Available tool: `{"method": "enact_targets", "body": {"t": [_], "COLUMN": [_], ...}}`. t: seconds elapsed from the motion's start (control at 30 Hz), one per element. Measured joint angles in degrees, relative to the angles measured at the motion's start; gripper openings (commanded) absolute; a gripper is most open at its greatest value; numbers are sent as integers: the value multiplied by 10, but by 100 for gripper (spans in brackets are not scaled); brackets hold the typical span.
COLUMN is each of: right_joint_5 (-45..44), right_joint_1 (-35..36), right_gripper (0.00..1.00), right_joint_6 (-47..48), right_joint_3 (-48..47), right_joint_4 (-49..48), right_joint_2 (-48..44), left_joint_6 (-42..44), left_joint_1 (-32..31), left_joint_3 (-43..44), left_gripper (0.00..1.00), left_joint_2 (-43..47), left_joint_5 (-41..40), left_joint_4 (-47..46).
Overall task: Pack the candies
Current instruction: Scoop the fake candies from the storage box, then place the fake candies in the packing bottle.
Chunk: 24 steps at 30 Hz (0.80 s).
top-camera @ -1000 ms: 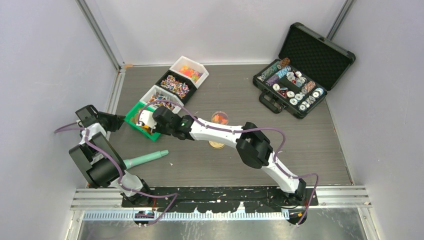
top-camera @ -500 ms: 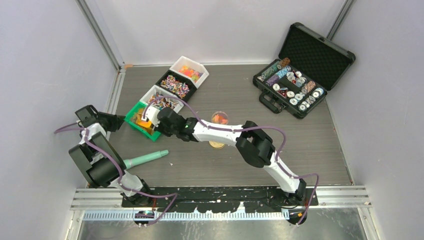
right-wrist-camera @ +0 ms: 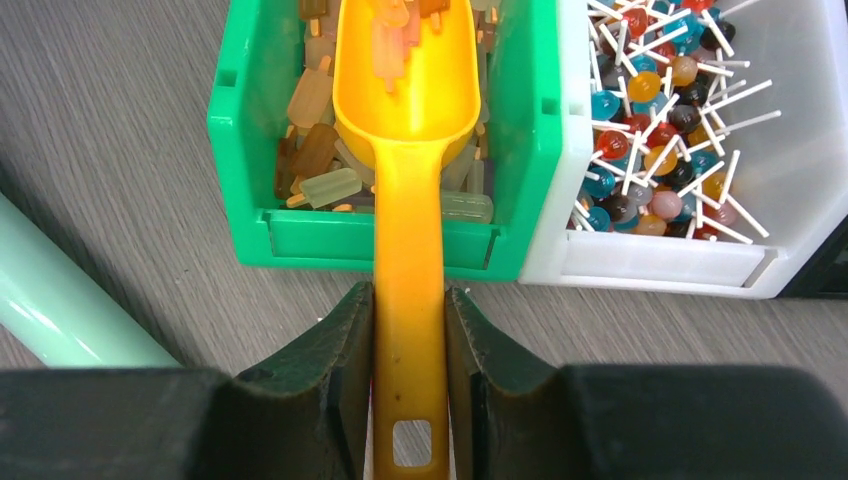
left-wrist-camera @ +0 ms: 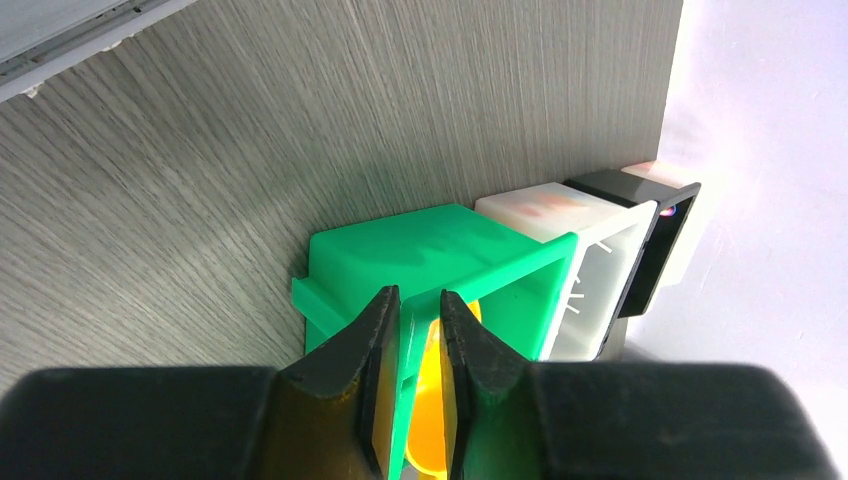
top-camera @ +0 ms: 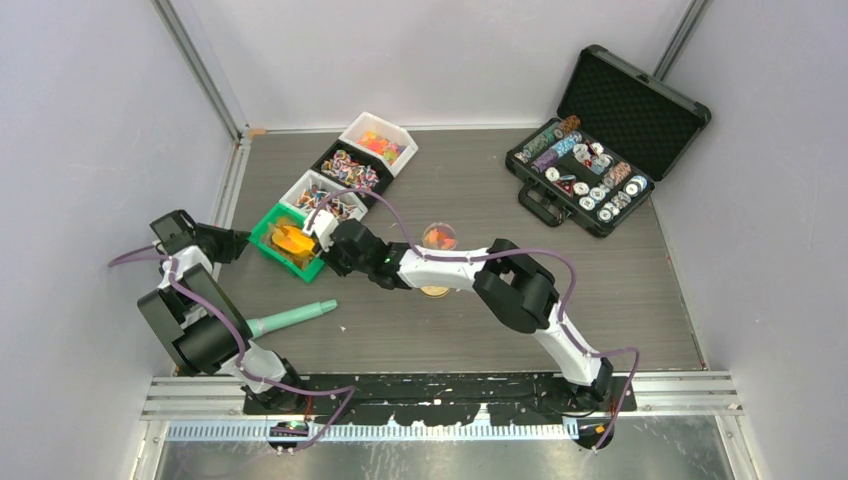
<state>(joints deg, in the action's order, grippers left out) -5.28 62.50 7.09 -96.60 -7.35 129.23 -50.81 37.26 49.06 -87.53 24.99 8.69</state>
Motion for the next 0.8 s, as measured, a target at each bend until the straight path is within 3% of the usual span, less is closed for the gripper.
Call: {"method": "enact_targets", "body": {"t": [0.23, 0.8], "right_joint_5": [7, 3], "right_joint_1": [-9, -15], "right_gripper": [0, 0], "right_joint_6": [-35, -33], "right_joint_3": [56, 148], "right_joint_4": [-61, -95], "right_joint_2": [-21, -108], "left_joint_6": [0, 2], "left_joint_1": [0, 0], "left_joint_3": [6, 25], "left_gripper": [32, 44], "left_joint_2": [0, 7], "left_joint_5": [-1, -7], "left_joint_4": [19, 70]}}
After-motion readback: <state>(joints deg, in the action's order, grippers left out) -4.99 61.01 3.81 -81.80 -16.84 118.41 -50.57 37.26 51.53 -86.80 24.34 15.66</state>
